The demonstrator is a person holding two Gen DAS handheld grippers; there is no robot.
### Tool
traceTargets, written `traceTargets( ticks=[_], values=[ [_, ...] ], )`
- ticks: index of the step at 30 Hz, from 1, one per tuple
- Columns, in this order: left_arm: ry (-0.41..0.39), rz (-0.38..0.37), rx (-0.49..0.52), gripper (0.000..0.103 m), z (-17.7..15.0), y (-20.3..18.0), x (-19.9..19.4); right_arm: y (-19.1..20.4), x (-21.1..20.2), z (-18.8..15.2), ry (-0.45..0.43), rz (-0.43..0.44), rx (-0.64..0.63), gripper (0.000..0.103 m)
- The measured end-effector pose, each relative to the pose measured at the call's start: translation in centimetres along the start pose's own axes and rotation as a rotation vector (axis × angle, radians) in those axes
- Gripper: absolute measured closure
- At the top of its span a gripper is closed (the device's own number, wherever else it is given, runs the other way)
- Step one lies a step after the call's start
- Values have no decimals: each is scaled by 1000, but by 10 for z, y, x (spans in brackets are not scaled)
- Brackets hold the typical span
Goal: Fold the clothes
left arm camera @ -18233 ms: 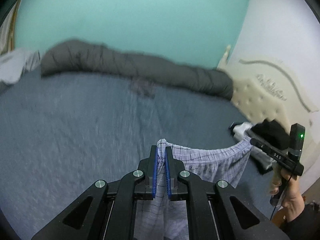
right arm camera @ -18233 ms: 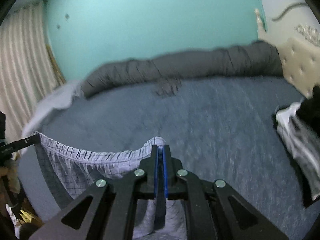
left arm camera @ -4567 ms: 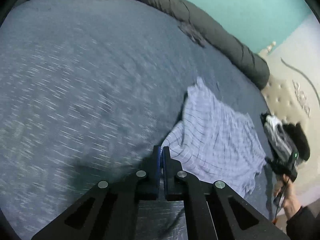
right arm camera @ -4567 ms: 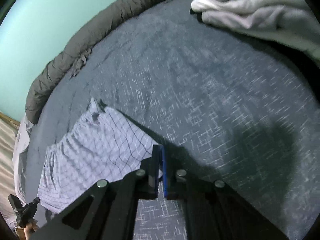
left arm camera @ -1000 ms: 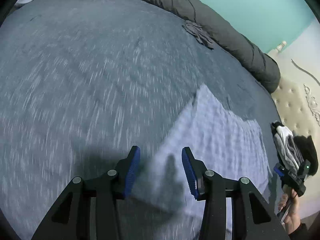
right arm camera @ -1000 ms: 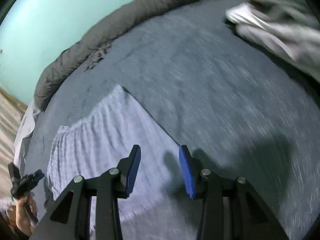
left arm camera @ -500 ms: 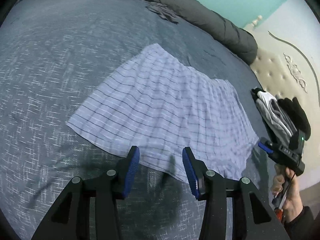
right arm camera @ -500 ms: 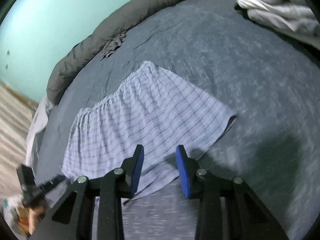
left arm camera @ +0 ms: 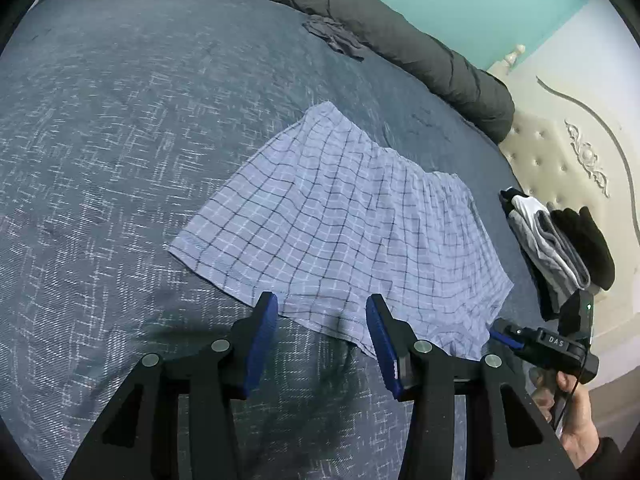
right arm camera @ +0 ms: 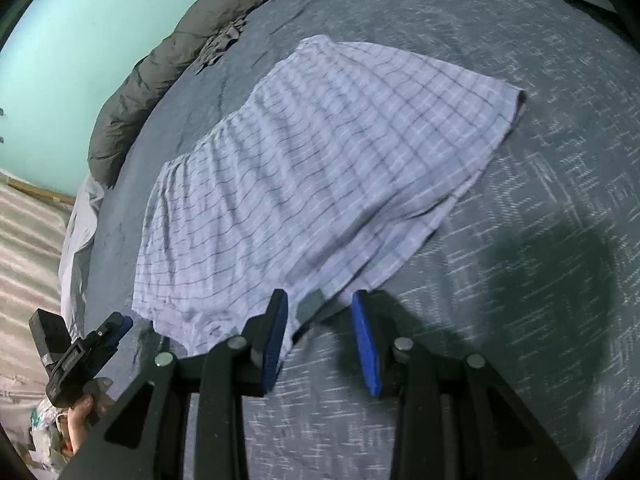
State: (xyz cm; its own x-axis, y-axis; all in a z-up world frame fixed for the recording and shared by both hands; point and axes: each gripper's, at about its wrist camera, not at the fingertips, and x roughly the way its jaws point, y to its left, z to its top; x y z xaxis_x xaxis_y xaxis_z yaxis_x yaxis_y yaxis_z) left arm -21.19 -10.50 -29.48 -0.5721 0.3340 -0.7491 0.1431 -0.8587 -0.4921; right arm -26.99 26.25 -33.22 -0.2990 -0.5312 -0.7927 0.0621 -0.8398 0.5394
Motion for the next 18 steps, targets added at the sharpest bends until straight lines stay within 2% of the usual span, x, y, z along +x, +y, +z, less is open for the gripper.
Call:
traceTargets(
  ticks=[1, 3, 8, 18],
  values=[
    [-3, -1, 0, 53, 0, 2, -3, 1, 1, 2, 4, 5, -4, 72],
    [-10, 1, 1, 52, 0, 4, -7, 1, 5, 5, 16, 14, -6, 88],
    [-8, -1, -14, 51, -2, 12, -12, -4, 11, 4, 31, 15, 35, 100],
    [-25, -6, -32, 51, 2, 19, -16, -8, -11, -11, -36, -5, 14, 103]
  ],
)
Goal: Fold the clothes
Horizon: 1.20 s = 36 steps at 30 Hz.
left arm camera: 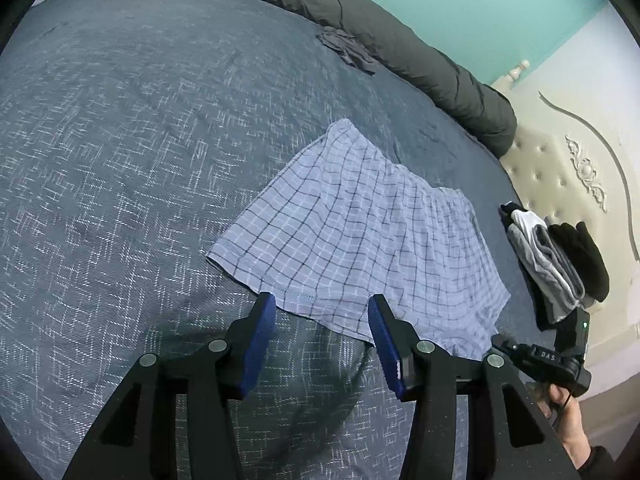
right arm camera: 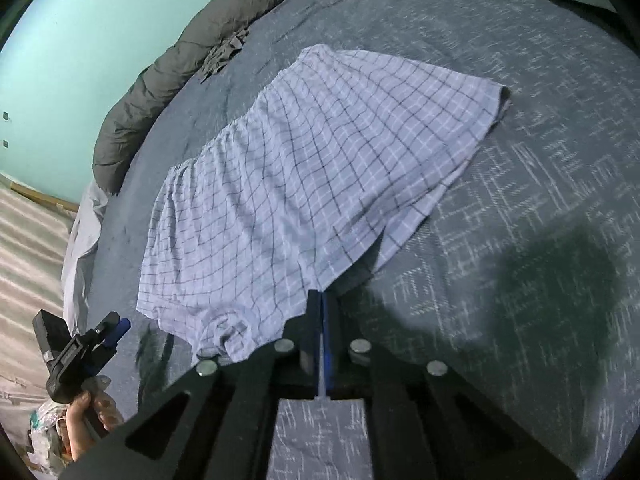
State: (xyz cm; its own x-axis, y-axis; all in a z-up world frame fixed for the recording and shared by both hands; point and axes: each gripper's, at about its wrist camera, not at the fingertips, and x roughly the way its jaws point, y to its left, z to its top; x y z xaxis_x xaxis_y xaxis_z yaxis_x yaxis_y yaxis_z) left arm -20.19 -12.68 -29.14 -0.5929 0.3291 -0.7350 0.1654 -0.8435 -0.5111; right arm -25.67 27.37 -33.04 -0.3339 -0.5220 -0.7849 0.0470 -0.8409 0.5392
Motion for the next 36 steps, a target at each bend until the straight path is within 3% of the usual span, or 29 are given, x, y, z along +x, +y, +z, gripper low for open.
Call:
traceTargets(
  ticks=[6, 10, 14, 19, 21, 23, 25, 26, 27, 28, 36],
  values=[
    [7, 3, -1, 51, 0, 0, 4, -5, 15, 0, 57, -11, -3, 102],
    [9, 7, -13, 51, 0, 5, 6, -3, 3, 6, 2, 25, -11, 100],
    [8, 14, -23, 50, 1, 9, 6, -16, -16, 17, -101, 7, 46, 94],
    [8, 13, -18, 50, 2, 7, 6, -17, -1, 22, -50, 12, 70, 90],
    [10, 13, -16, 50, 1, 7, 6, -17, 5, 23, -38, 14, 79, 79],
    [10, 15, -15, 50, 1, 8, 6, -17, 15, 22, -23, 18, 102, 78],
    [9, 17, -16, 50, 1, 9, 5, -17, 23, 20, -15, 20, 121, 79],
    [8, 16, -17, 50, 2, 9, 5, -17, 23, 19, -17, 13, 126, 84],
    [6, 16, -19, 50, 2, 10, 4, -18, 21, 19, -22, -2, 129, 97],
    [5, 16, -20, 50, 2, 11, 3, -18, 18, 18, -26, -8, 131, 99],
    [1, 13, -24, 50, 3, 13, 0, -14, -3, 7, -81, -85, 97, 102]
  ],
)
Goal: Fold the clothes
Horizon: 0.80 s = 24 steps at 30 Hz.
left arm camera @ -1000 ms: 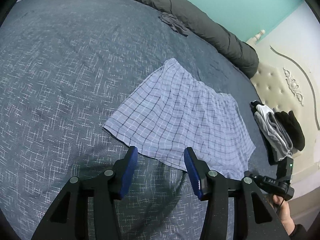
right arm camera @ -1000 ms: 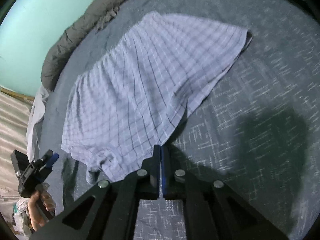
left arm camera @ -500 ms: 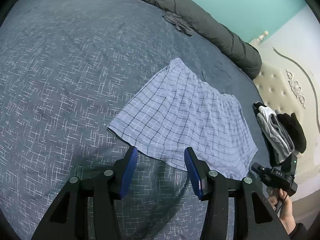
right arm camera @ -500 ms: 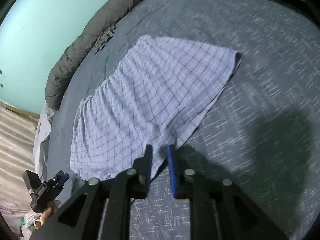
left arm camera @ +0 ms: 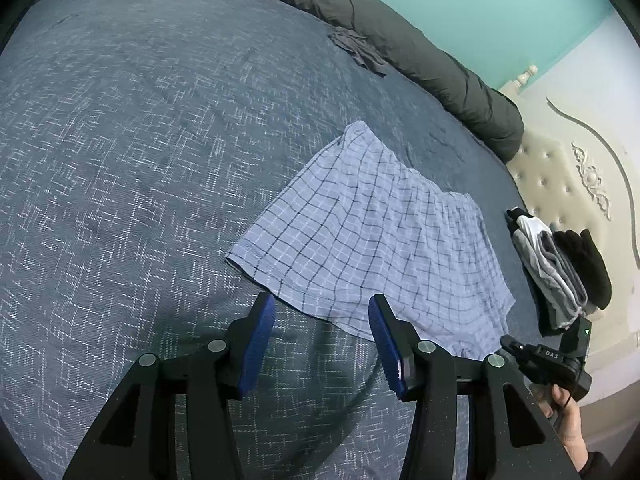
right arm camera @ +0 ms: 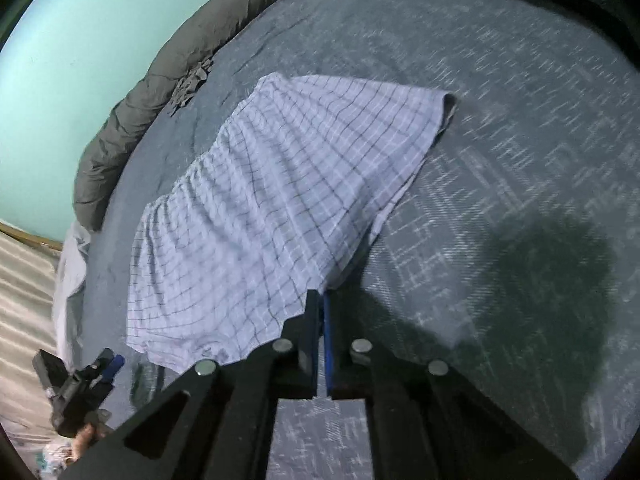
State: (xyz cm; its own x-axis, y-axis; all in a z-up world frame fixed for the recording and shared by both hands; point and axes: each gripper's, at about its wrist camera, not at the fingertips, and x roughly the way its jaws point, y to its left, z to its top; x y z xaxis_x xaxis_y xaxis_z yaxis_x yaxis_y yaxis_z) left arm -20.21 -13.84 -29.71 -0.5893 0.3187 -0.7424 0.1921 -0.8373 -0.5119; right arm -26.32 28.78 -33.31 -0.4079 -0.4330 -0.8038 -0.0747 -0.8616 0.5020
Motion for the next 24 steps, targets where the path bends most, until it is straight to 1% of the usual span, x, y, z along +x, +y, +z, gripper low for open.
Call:
traceTargets(
  ticks=[4, 5, 8, 10, 13, 16, 19, 22, 24],
  values=[
    [4, 2, -10, 50, -1, 1, 2, -1, 7, -1, 4, -81, -41, 102],
    [5, 5, -12, 50, -1, 1, 3, -1, 9, -1, 6, -85, -45, 102],
    [13, 8, -19, 50, -1, 2, 6, -4, 13, 0, 13, -57, -32, 101],
    [22, 4, -26, 49, -2, 4, 9, -7, 12, 2, 6, -70, -24, 101],
    [39, -3, -45, 44, -3, 6, 16, -8, 7, 3, -9, -94, -33, 101],
    [71, -21, -52, 44, -6, 4, 27, -9, 1, 4, -17, -106, -43, 101],
    [84, -19, -57, 44, -10, 1, 36, -8, -7, 5, -38, -101, -54, 101],
    [101, -46, -46, 44, -15, -9, 42, -3, -15, 4, -53, -78, -81, 101],
    [106, -51, -5, 44, -19, -21, 43, 1, -16, 4, -56, -56, -81, 101]
  ],
)
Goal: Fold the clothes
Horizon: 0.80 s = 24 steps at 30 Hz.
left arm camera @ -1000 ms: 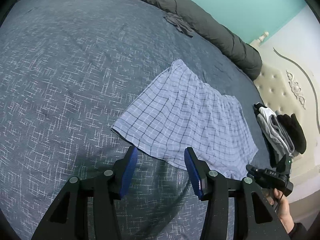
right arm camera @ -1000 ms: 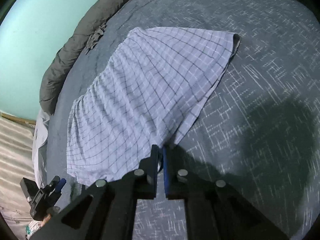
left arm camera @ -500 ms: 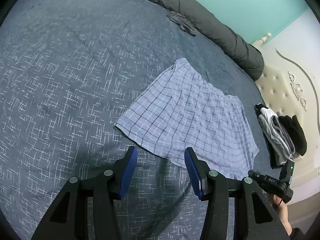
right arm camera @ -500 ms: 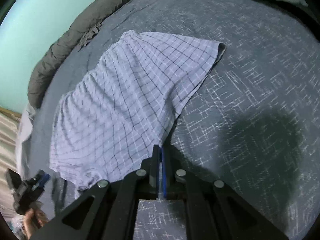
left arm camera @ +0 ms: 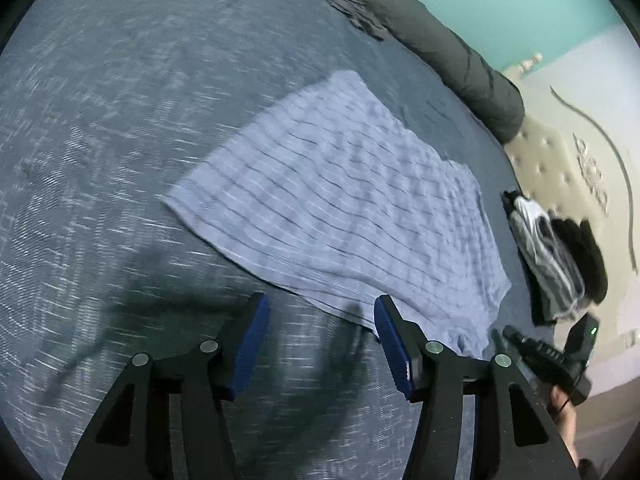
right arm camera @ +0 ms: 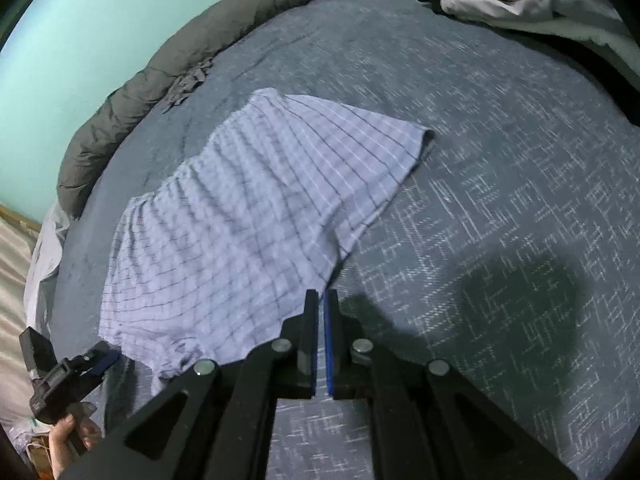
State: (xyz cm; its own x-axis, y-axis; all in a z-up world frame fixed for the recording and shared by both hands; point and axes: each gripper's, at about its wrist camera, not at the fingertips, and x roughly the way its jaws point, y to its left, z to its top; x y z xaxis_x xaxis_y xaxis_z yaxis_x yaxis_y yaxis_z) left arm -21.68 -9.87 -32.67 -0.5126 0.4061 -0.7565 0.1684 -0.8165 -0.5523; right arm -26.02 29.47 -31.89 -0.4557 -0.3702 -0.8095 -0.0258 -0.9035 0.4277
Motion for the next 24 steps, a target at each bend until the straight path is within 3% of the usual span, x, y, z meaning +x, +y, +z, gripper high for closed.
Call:
traceTargets(
  ticks=[13, 16, 20, 24],
  values=[
    [33, 40, 184, 45, -9, -46, 33, 21, 15, -12, 40, 122, -30, 100],
    [50, 54, 212, 57, -11, -49, 40, 20, 21, -14, 66, 138, -32, 100],
    [57, 104, 262, 89, -13, -51, 43, 20, 21, -16, 65, 147, -40, 100],
    [56, 96, 279, 99, -14, -49, 32, 20, 22, -17, 67, 148, -43, 100]
  ],
)
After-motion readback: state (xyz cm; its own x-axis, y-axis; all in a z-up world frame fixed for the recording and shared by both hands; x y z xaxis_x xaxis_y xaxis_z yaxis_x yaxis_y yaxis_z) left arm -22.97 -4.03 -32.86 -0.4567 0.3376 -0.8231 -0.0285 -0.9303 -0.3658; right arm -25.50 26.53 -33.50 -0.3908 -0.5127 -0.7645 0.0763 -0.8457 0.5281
